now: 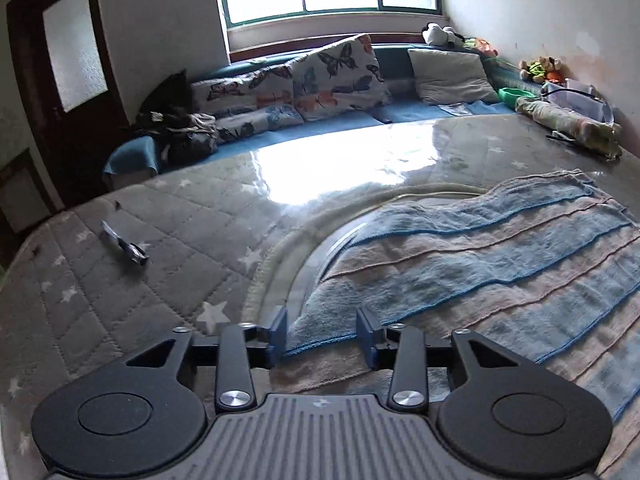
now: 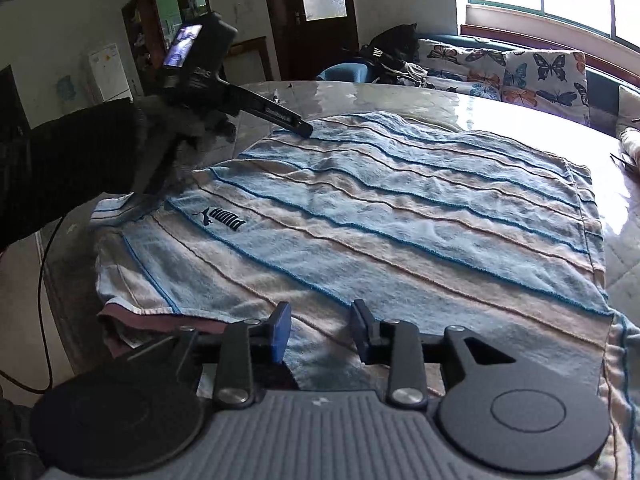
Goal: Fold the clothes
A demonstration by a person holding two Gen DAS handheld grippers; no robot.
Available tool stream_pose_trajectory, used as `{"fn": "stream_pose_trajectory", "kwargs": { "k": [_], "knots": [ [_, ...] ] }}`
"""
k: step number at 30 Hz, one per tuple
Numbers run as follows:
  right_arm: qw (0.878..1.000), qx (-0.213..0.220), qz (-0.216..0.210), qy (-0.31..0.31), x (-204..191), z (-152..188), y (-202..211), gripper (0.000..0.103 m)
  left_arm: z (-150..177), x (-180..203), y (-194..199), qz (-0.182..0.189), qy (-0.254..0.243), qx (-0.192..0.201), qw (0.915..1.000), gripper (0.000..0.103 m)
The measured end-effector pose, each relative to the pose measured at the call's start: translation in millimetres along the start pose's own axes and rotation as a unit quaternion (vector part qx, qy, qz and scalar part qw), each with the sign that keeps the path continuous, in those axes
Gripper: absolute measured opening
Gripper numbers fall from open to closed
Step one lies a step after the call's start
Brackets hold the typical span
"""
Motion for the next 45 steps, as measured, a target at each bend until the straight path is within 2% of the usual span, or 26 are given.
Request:
{"fn": "stream_pose_trajectory", "kwargs": {
  "k": [1, 3, 6, 11, 15, 16, 22, 24, 27, 29, 30, 31, 34, 36, 38, 39, 40, 43, 45],
  "knots": [
    [1.000, 0.001, -0.001, -0.002, 0.5, 0.2, 0.0, 0.033, 0.5, 0.5, -0.5, 0.002, 0.000, -0.001, 1.0000, 0.014],
    [1.000, 0.002, -0.001, -0.005, 1.0, 0.4, 0.2, 0.033, 0.4, 1.0, 2.4, 0.007, 0.003, 0.004, 1.0000, 0.007],
    [1.000, 0.004, -0.001, -0.008, 1.5, 0.7, 0.4, 0.033, -5.9, 8.6, 16.9, 0.014, 0.002, 0.030, 0.9995, 0.006],
    [1.000, 0.005, 0.000, -0.009, 1.5, 1.6, 0.2, 0.033, -13.1, 44.8, 49.1, 0.076, -0.024, 0.070, 0.9943, 0.005],
    [1.000, 0.005, 0.000, -0.008, 1.2, 0.9, 0.3, 0.033, -1.9, 80.5, 59.9, 0.153, -0.048, 0.056, 0.9854, 0.006],
    [1.000, 0.005, 0.000, -0.008, 1.2, 0.9, 0.2, 0.033, 1.0, 87.7, 61.4, 0.167, -0.052, 0.051, 0.9833, 0.009],
    [1.000, 0.006, -0.002, -0.007, 1.9, 1.4, 0.6, 0.033, -6.0, 89.1, 70.8, 0.159, -0.048, 0.079, 0.9829, 0.012],
    [1.000, 0.007, -0.003, -0.008, 2.0, 1.6, 0.7, 0.033, -15.1, 73.3, 60.0, 0.113, -0.024, 0.075, 0.9905, 0.013],
    [1.000, 0.008, -0.003, -0.010, 2.3, 1.8, 0.9, 0.033, -20.8, 49.8, 37.4, 0.054, 0.009, 0.046, 0.9975, 0.025],
    [1.000, 0.008, -0.003, -0.010, 2.4, 1.8, 0.9, 0.033, -18.8, 42.7, 24.6, 0.041, 0.019, 0.030, 0.9985, 0.037],
    [1.000, 0.008, -0.003, -0.010, 2.3, 1.7, 0.8, 0.033, -17.2, 40.5, 19.1, 0.036, 0.022, 0.023, 0.9988, 0.048],
    [1.000, 0.009, -0.003, -0.010, 2.3, 1.8, 0.8, 0.033, -15.1, 39.3, 15.3, 0.028, 0.025, 0.016, 0.9991, 0.050],
    [1.000, 0.009, -0.004, -0.011, 2.4, 1.8, 0.7, 0.034, -10.8, 32.7, 6.1, 0.035, 0.052, -0.005, 0.9981, 0.050],
    [1.000, 0.009, -0.004, -0.012, 2.6, 1.8, 0.8, 0.034, -9.2, 29.8, 1.8, 0.046, 0.068, -0.015, 0.9965, 0.048],
    [1.000, 0.009, -0.005, -0.012, 2.7, 2.0, 0.8, 0.034, -8.3, 26.7, -0.9, 0.062, 0.085, -0.020, 0.9942, 0.041],
    [1.000, 0.010, -0.005, -0.012, 2.9, 2.1, 1.0, 0.034, -8.1, 25.0, -1.5, 0.071, 0.095, -0.021, 0.9927, 0.025],
    [1.000, 0.010, -0.005, -0.012, 2.9, 2.2, 1.1, 0.034, -8.0, 23.5, -1.7, 0.079, 0.103, -0.022, 0.9913, 0.020],
    [1.000, 0.010, -0.005, -0.013, 2.8, 2.1, 1.3, 0.034, -10.9, 19.1, 5.8, 0.073, 0.096, 0.003, 0.9927, 0.006],
    [1.000, 0.010, -0.005, -0.014, 2.6, 1.9, 1.4, 0.034, -14.7, 13.8, 9.6, 0.055, 0.090, 0.021, 0.9942, 0.005]
  ]
}}
Point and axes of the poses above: each gripper's, at about its wrist camera, not at the fingertips, and y roughly against the way its jaws point, x to its right, z to its underside, the point moved 3 cm from there along -y, roughly the way its jaws point, and after that the axes turned 15 degrees about x, right-handed, at the moved point
